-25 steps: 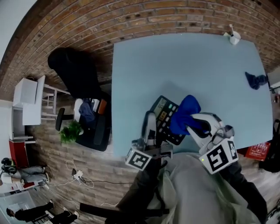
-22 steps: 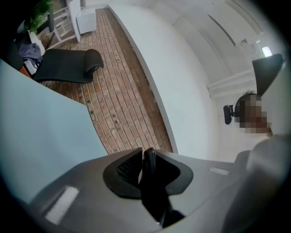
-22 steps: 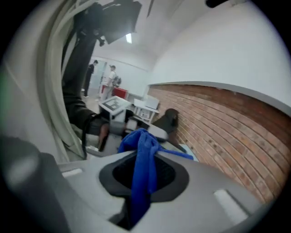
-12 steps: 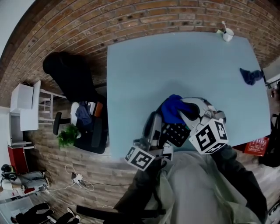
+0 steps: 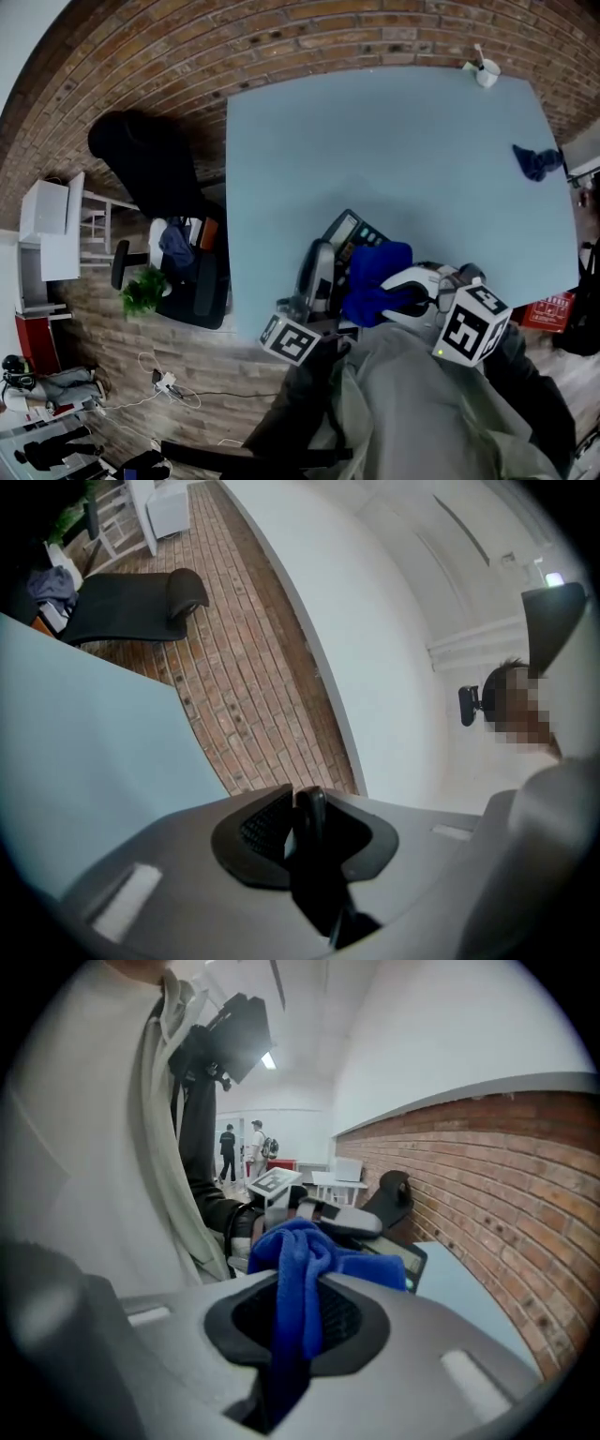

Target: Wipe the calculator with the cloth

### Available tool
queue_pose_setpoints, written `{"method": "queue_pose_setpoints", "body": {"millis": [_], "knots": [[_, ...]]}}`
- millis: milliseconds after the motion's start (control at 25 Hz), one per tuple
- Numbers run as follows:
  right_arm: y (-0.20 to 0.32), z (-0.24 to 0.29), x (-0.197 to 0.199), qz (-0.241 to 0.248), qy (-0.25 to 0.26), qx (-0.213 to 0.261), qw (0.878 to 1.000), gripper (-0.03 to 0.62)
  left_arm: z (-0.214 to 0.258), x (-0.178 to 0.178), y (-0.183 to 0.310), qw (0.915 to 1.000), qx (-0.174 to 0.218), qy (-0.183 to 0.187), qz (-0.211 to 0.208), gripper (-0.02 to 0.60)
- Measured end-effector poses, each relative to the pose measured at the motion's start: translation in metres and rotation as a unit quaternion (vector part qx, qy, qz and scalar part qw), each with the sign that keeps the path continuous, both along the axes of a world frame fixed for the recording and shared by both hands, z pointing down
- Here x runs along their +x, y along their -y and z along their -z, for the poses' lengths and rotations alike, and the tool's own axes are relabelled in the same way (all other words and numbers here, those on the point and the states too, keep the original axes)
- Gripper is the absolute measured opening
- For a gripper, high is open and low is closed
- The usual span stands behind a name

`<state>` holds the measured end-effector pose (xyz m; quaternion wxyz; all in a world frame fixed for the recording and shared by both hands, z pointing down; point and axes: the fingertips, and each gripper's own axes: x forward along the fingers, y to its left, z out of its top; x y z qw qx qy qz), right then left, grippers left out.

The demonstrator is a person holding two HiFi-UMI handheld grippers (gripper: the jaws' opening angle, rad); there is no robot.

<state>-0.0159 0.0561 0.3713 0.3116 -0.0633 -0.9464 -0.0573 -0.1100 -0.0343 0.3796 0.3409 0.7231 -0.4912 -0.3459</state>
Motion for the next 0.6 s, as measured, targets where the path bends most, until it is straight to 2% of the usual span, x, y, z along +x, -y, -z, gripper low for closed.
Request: {"method": "queue_pose_setpoints", "body": {"millis": [80, 160, 240, 320, 400, 480, 520, 600], "knots": [[0.031, -0.003, 0.015, -0.067, 0.004, 0.013, 0.998, 0.051, 0.007, 0.002, 0.001, 0.9999, 0.014, 0.006, -0.006, 0.061], [0.064, -0.009, 0.025, -0.143, 0.01, 0.04, 0.989, 0.051, 0.01, 0.003, 0.004, 0.9998, 0.015, 0.011, -0.005, 0.064], [0.077, -0.013, 0.027, -0.177, 0.004, 0.062, 0.982, 0.051, 0.007, 0.001, 0.005, 0.9999, 0.007, 0.012, 0.002, 0.066], [0.059, -0.01, 0.016, -0.152, 0.0, 0.06, 0.987, 0.051, 0.004, -0.002, 0.007, 0.9999, 0.0, 0.011, 0.011, 0.066], [0.02, -0.002, -0.002, -0.083, 0.014, 0.031, 0.996, 0.051, 0.003, -0.007, 0.006, 0.9998, 0.0, 0.005, 0.021, 0.064], [-0.016, 0.006, -0.016, -0.018, 0.027, 0.005, 0.999, 0.051, 0.006, -0.009, 0.006, 0.9996, 0.01, -0.014, 0.021, 0.061], [-0.022, 0.007, -0.018, -0.005, 0.03, 0.001, 1.0, 0.051, 0.007, -0.009, 0.006, 0.9994, 0.015, -0.023, 0.019, 0.061], [-0.013, 0.007, -0.012, -0.017, 0.033, -0.002, 0.999, 0.051, 0.007, -0.012, 0.004, 0.9994, 0.016, -0.024, 0.018, 0.062]]}}
